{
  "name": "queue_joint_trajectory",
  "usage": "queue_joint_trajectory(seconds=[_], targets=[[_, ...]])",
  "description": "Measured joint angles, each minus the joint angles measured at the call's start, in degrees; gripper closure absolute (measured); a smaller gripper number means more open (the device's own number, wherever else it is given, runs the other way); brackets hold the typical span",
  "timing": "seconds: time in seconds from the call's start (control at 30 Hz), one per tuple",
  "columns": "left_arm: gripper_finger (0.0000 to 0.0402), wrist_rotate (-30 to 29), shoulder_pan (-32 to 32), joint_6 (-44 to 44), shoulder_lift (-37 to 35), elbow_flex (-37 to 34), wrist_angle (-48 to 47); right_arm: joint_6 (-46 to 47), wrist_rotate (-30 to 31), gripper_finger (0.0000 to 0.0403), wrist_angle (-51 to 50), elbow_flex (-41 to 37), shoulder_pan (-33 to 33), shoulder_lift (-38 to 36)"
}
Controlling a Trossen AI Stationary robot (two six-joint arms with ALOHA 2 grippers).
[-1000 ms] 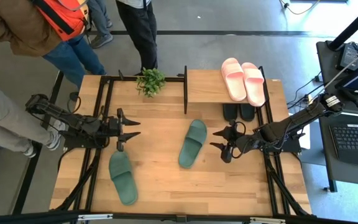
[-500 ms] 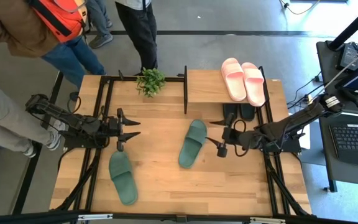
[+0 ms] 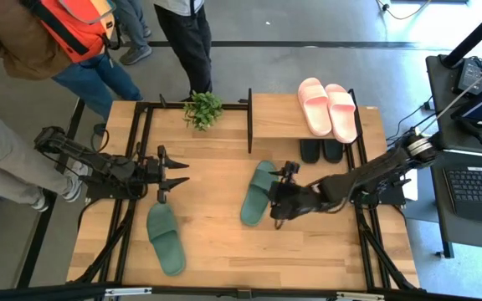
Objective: Pick and place slides into the shelf
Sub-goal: Put the right green slide under the shelf
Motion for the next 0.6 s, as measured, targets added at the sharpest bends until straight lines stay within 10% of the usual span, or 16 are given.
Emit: queue_joint_trajectory(seconds=[0.6], targets=[[0.0217,0.00,0.00,0.00,0.00,0.00,-0.52,15.19,0.03,0.0087,-14.60,11.76,-1.81,22.50]])
